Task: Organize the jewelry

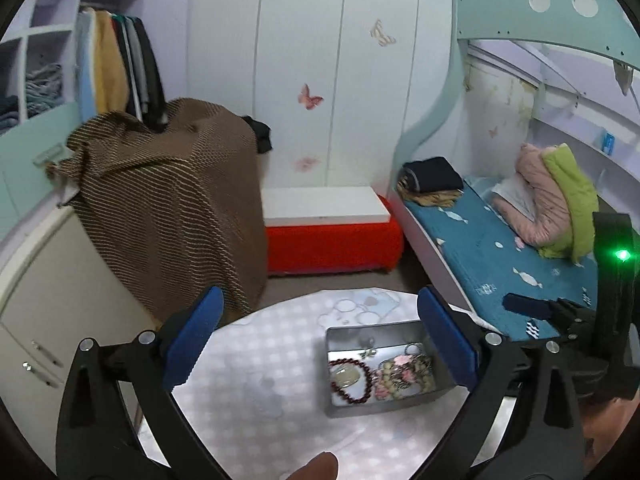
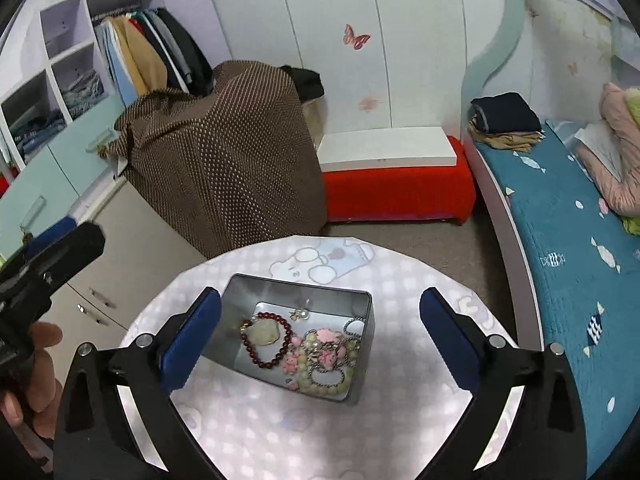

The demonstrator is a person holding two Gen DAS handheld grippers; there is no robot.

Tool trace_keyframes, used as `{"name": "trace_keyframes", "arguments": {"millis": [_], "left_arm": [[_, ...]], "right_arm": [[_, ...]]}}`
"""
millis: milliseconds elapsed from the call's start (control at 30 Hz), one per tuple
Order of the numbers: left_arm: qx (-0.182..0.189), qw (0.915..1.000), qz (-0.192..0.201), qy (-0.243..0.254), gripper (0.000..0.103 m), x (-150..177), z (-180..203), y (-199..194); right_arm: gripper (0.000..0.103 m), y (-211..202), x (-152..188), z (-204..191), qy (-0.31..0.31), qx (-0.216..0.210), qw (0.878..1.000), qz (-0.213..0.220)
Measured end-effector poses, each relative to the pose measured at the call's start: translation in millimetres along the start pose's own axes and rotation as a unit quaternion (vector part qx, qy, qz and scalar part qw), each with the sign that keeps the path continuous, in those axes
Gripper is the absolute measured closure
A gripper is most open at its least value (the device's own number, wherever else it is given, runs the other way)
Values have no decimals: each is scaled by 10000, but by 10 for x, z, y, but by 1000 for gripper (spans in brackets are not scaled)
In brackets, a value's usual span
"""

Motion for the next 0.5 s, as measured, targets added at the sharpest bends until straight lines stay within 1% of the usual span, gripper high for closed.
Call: {"name": "trace_keyframes", "arguments": {"millis": [167, 200, 233, 267, 300, 500], "left_arm": [[-278, 9993, 251, 11, 5, 103, -36, -431], [-310, 9991, 290, 5, 5, 129, -44, -509], [-349, 9987, 366, -7, 5, 180, -55, -637], [-374, 9985, 412, -18, 5, 213, -63, -718], [-396, 9981, 467, -30, 5, 256, -77, -822], [-494, 9950, 866, 68, 5, 510, -9, -1439]], "right_arm": [[7, -358, 47, -88, 85, 46, 9995, 300], [7, -461, 63, -113, 82, 55, 9992, 397], [7, -658, 119, -158, 87, 87, 9982, 579], [7, -658, 119, -158, 87, 87, 9982, 579], [7, -746, 150, -174, 91, 102, 9977, 657], [7, -1324, 482, -322, 7, 345, 9925, 1173]]}}
Point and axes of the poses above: each gripper's, at about its wrist camera, not at the fingertips, and y roughly the way its jaws point, z to its right, x to its underside, the point moved 5 cm from there along y, roughly the way its jaws point, and after that the axes turned 7 degrees about x, right-handed, at the moved point
